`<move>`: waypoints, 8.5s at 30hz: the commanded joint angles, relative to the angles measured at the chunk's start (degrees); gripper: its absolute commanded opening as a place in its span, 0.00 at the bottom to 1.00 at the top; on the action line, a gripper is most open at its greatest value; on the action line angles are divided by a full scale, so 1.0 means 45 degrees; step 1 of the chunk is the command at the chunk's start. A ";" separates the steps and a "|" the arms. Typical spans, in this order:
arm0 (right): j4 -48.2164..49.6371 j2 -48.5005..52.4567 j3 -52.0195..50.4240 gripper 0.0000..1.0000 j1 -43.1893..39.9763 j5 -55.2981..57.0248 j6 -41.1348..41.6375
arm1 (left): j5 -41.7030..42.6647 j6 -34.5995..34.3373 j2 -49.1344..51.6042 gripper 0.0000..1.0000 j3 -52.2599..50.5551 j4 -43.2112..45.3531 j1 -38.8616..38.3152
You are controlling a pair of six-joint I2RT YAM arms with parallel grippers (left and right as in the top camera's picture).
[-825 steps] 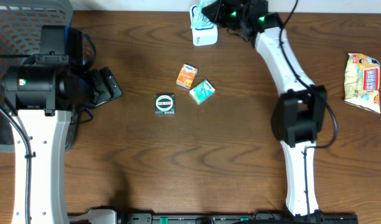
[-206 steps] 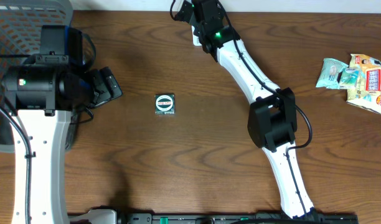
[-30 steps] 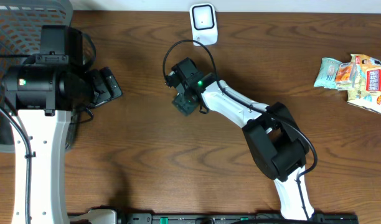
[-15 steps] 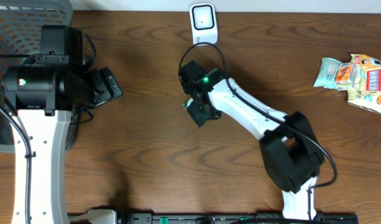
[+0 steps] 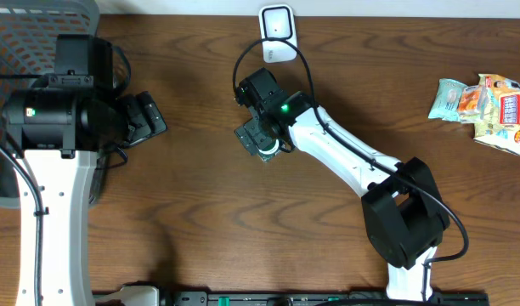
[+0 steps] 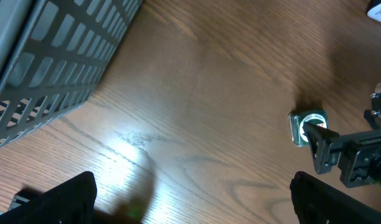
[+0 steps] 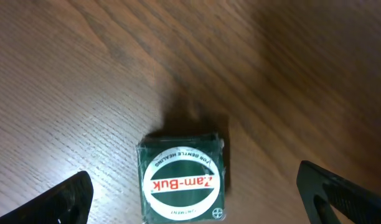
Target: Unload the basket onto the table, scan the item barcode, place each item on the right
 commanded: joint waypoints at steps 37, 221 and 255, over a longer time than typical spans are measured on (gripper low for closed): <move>-0.2429 0.1248 0.0539 0.74 -0.0097 -0.0248 0.1530 | -0.0107 -0.0053 0.0044 0.98 -0.0024 -0.0024 0.0063; -0.3031 0.0491 -0.0797 0.47 -0.3555 -0.1025 0.9418 | -0.0107 -0.0053 0.0044 0.98 -0.0024 -0.0024 0.0063; -0.1540 0.0495 0.0801 0.45 -0.2424 0.1005 0.6999 | -0.0107 -0.0053 0.0044 0.98 -0.0024 -0.0024 0.0063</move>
